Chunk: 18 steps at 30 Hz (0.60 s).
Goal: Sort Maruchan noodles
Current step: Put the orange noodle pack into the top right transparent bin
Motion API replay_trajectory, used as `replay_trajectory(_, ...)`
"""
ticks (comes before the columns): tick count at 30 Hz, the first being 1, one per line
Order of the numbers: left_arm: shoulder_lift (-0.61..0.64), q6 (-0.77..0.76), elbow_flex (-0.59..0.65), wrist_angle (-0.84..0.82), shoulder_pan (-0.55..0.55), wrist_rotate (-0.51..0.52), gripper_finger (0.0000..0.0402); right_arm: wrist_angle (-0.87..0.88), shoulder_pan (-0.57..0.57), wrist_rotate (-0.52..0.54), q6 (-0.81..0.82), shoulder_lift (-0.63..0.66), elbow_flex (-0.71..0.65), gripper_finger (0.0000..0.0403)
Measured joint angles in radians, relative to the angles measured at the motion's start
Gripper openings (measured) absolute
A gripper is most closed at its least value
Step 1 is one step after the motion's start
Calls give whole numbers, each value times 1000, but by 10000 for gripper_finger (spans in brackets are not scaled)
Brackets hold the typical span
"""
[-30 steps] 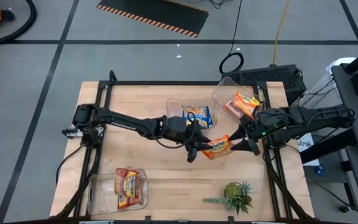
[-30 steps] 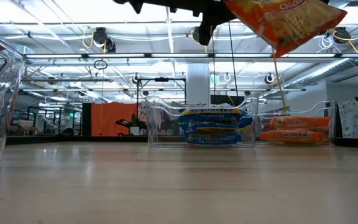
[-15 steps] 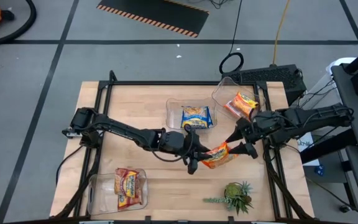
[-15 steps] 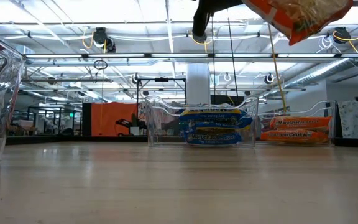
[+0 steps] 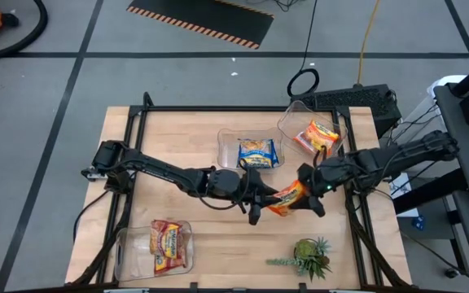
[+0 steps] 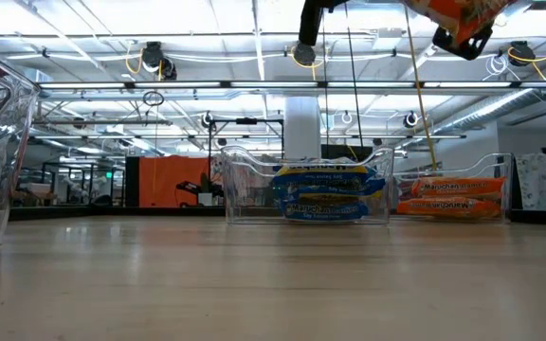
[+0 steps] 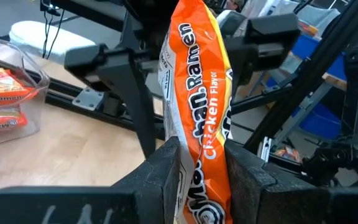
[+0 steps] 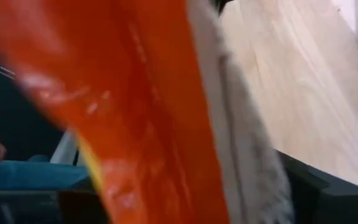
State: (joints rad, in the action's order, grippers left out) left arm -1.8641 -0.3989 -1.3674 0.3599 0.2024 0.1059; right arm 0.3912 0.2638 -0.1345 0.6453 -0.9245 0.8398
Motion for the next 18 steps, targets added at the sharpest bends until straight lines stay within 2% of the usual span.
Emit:
replay_trajectory(7,0,-8,0,8,2,-7,106,-72,25,-5,74,-17,0,156)
replay_trajectory(10,0,-11,0,7,0,-1,106,-73,28,0,76,-17,0,133)
replay_trajectory(15,0,-24,0,6,1,29,109,-72,28,6,81,-17,0,131)
replay_trajectory(18,0,-24,0,13,3,52,128,-73,27,10,95,-17,0,139)
